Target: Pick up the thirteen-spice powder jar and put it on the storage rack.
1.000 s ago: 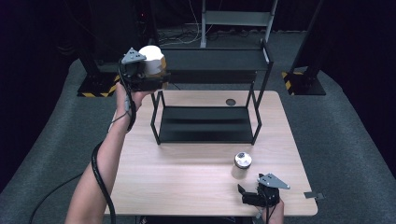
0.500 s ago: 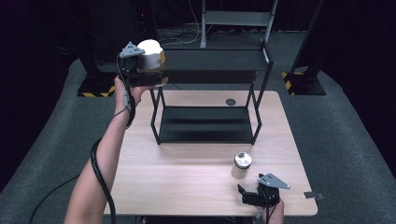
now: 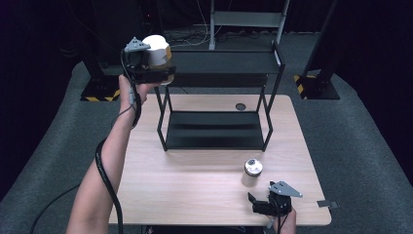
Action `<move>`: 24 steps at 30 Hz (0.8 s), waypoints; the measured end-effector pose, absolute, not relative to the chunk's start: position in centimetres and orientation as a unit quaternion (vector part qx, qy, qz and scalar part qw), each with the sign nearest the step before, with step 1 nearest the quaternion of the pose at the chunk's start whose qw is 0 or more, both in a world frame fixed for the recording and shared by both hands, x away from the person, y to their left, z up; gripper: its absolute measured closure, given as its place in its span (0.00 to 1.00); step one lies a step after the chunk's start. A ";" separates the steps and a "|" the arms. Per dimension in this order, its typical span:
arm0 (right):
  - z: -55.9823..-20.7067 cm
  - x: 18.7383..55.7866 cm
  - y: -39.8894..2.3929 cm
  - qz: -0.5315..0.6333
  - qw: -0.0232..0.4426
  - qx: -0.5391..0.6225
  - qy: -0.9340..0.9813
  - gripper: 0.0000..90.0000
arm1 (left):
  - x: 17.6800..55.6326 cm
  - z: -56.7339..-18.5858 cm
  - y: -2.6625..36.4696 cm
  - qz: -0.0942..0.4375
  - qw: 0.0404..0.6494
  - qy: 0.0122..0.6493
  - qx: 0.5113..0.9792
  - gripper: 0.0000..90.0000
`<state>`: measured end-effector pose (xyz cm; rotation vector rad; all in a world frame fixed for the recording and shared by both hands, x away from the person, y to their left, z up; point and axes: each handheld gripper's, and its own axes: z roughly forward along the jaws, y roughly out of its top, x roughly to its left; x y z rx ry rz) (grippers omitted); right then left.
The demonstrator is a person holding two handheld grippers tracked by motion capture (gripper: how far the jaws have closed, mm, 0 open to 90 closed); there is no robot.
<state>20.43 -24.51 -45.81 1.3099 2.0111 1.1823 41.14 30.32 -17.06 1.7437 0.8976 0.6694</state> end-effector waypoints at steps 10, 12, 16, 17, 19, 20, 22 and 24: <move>-45.8 20.4 -24.5 0.430 0.231 0.476 0.731 0.02 | 41.8 -16.2 29.6 0.280 0.506 0.374 0.725 0.33; -45.8 20.5 -24.6 0.431 0.230 0.477 0.731 0.02 | 41.9 -16.1 29.4 0.281 0.504 0.373 0.726 0.33; -45.8 20.5 -24.6 0.431 0.230 0.476 0.731 0.02 | 42.3 -15.9 29.1 0.281 0.499 0.377 0.727 0.33; -45.8 20.5 -24.6 0.431 0.230 0.476 0.731 0.02 | 42.4 -15.8 29.0 0.281 0.497 0.379 0.728 0.33; -45.8 20.5 -24.6 0.430 0.230 0.476 0.732 0.02 | 42.8 -15.6 29.0 0.280 0.494 0.385 0.728 0.33; -45.8 20.5 -24.6 0.430 0.231 0.476 0.732 0.02 | 43.0 -15.5 29.1 0.278 0.496 0.390 0.725 0.33; -45.8 20.5 -24.6 0.430 0.231 0.476 0.732 0.02 | 43.1 -15.5 29.1 0.279 0.495 0.391 0.724 0.33; -45.8 20.5 -24.6 0.431 0.231 0.475 0.732 0.02 | 43.2 -15.3 29.1 0.281 0.494 0.394 0.722 0.33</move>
